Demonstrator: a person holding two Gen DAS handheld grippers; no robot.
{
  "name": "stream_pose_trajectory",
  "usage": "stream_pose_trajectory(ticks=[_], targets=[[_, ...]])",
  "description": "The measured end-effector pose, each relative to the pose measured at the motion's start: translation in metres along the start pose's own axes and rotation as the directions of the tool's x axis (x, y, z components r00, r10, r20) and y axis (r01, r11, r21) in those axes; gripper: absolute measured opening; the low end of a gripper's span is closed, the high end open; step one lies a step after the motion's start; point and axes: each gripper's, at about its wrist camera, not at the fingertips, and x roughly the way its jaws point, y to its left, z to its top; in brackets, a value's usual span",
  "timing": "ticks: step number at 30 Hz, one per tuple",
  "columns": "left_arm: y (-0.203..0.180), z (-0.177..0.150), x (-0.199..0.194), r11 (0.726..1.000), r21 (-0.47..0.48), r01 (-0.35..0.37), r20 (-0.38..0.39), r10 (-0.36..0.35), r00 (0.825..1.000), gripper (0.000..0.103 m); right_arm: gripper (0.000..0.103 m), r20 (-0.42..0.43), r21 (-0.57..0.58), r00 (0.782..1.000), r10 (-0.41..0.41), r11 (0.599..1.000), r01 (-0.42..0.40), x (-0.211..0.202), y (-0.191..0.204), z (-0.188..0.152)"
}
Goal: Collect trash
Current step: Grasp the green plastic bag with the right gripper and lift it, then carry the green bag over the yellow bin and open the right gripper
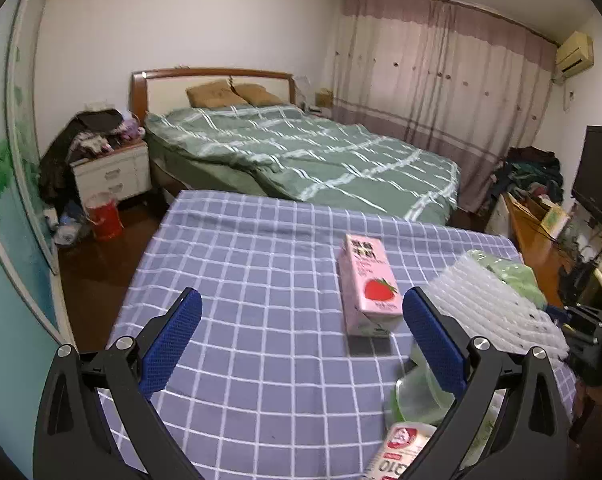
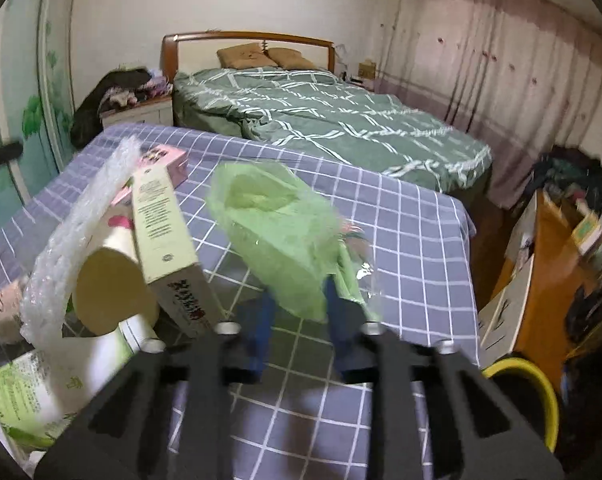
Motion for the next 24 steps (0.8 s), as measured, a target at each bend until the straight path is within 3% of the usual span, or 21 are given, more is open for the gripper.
stream_pose_trajectory(ticks=[3,7,14,19,24], targets=[[-0.01,-0.011,-0.005,0.999,0.033,0.014,0.012,-0.015,1.0,0.099,0.008,0.034,0.09,0.998,0.055,0.994,-0.058,-0.013,-0.019,0.004],[-0.02,-0.018,-0.009,0.996,0.085,-0.018,0.038,0.015,0.999,0.099,0.008,0.088,0.176,0.991,0.1,0.978,-0.114,-0.039,-0.037,0.007],[-0.023,-0.019,-0.014,0.996,0.088,-0.007,0.038,0.004,0.999,0.099,0.007,0.14,0.303,0.986,0.094,0.944,-0.133,-0.086,-0.065,-0.012],[-0.021,-0.017,-0.018,0.997,0.072,0.01,0.04,-0.013,0.999,0.099,0.008,0.13,0.425,0.991,-0.024,0.904,-0.034,-0.12,-0.104,-0.046],[-0.023,-0.017,-0.021,0.997,0.077,0.022,0.044,-0.025,0.999,0.099,0.008,0.037,0.54,0.985,-0.168,0.833,0.122,-0.131,-0.146,-0.085]])
